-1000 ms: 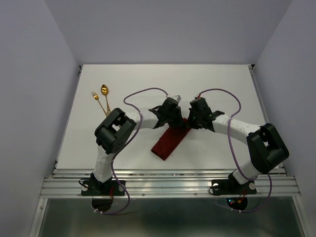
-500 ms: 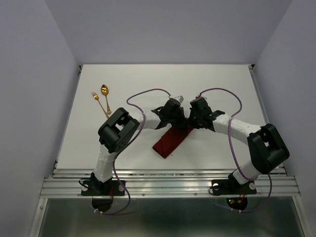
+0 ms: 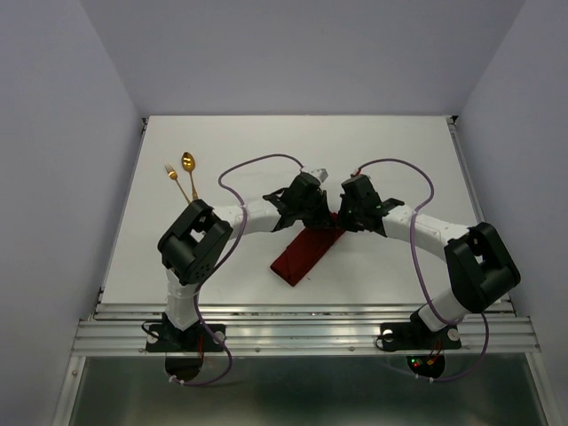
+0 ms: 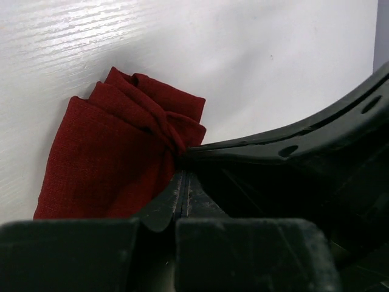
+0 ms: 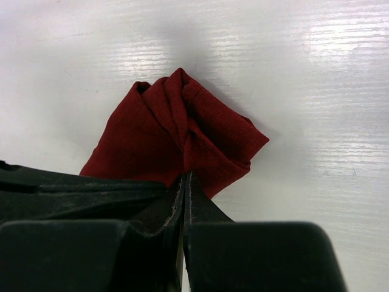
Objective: Fold the napkin into a case and place the utensils inside
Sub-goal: Stuff the top corner of the smaller-rectangle-folded napkin into the folded napkin.
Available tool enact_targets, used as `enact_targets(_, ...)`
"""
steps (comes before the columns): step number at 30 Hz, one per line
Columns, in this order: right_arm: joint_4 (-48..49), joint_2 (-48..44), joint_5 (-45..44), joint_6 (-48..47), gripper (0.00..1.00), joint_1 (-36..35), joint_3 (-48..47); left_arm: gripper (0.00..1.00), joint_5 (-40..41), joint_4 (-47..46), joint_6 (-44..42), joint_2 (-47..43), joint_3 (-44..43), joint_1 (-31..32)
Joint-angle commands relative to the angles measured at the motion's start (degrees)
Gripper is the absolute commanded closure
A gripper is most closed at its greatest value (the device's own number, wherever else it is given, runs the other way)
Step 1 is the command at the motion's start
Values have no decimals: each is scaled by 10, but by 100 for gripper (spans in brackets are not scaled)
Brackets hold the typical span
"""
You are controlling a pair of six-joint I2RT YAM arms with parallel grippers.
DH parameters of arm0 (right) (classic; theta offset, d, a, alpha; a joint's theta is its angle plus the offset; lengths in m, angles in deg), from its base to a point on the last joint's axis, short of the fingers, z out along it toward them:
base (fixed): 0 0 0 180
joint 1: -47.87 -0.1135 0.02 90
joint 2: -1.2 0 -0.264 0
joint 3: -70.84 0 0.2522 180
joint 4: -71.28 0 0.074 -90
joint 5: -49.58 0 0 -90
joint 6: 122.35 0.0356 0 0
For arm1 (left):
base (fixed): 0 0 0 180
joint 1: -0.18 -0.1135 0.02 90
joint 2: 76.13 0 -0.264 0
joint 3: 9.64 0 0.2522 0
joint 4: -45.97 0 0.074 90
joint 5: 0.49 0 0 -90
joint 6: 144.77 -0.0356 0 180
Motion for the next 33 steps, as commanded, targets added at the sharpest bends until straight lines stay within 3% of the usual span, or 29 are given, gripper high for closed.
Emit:
enact_targets(1, 15, -3, -2, -2, 99, -5, -23, 100, -16, 2, -19, -30, 13, 5)
enact_targets(19, 14, -6, 5, 3, 99, -5, -32, 100, -69, -47, -9, 57, 10, 8)
enact_targets(33, 16, -4, 17, 9, 99, -5, -21, 100, -48, -53, -4, 49, 2, 11)
